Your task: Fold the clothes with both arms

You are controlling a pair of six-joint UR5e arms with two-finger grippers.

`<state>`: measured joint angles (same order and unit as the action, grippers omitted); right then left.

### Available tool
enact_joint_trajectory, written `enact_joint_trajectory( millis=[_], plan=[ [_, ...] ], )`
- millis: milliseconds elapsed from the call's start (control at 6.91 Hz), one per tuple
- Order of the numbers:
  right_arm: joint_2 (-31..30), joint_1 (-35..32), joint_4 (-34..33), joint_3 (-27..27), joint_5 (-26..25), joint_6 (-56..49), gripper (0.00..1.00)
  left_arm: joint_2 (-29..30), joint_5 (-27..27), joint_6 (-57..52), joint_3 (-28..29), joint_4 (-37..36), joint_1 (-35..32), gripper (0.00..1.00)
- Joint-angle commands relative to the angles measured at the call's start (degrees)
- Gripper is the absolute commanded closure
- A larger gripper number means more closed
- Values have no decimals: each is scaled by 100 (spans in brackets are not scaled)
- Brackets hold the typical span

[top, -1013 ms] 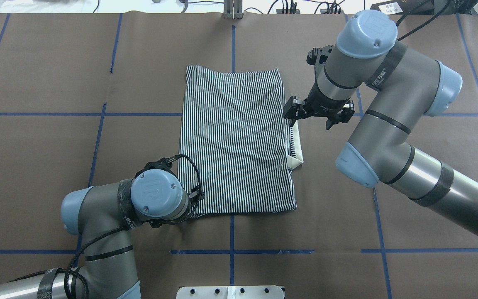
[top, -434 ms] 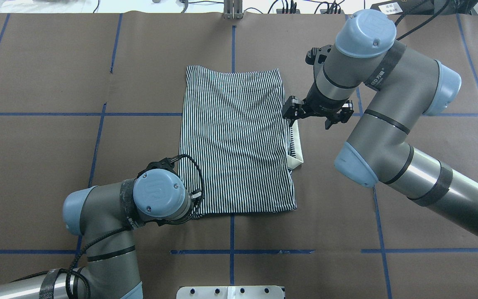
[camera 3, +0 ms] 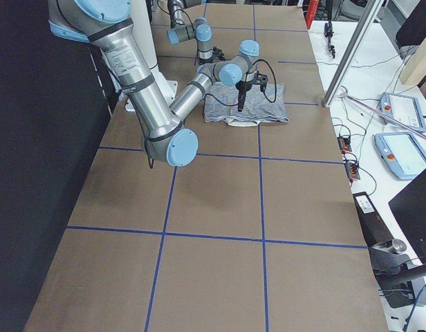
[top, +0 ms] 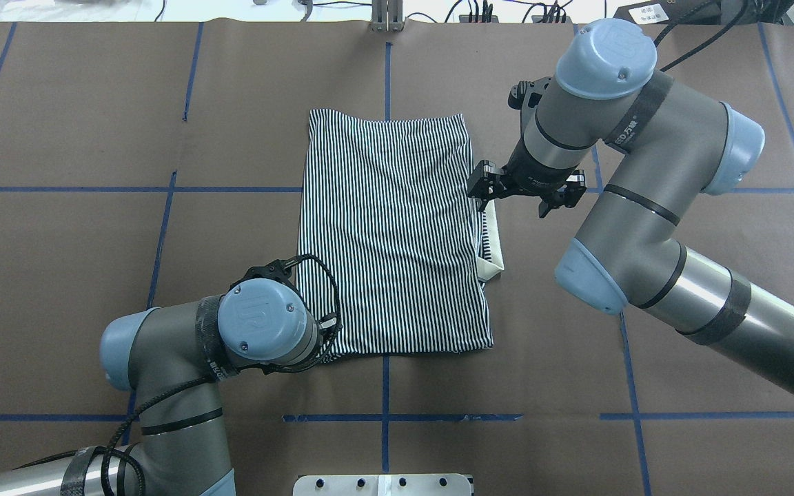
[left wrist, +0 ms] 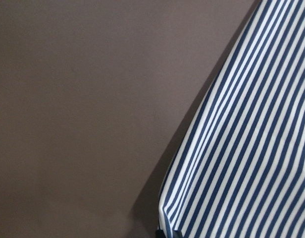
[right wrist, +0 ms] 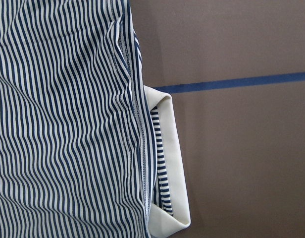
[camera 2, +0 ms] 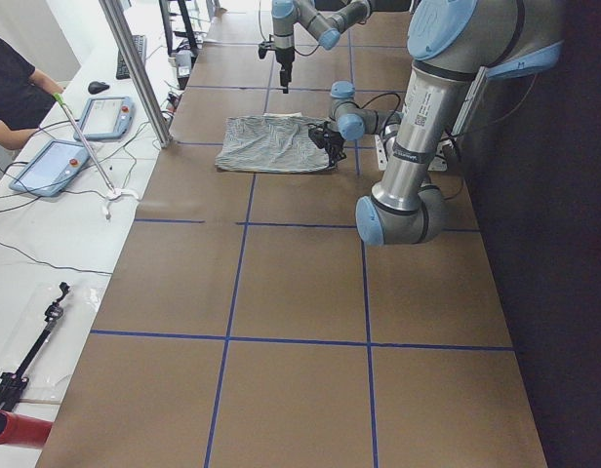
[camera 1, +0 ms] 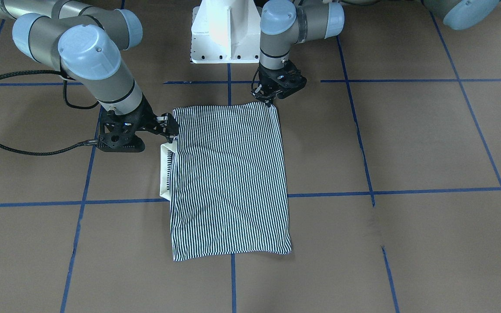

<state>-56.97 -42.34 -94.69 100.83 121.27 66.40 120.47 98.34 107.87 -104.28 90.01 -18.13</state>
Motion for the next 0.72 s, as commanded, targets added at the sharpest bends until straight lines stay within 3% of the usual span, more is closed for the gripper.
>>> enact_joint_trajectory(
  millis=[0,434,579],
  plan=[
    [-15,469,73,251,-285,1475,0,-41,-8,-806,-118,8,-50,100],
    [54,1743,91,429,-1716,4108,0,-58,-25,-917,-188,8,-94,100],
    [37,2008,204,429,-1947,4658,0,-58,-16,-917,-215,8,-121,100]
  ],
)
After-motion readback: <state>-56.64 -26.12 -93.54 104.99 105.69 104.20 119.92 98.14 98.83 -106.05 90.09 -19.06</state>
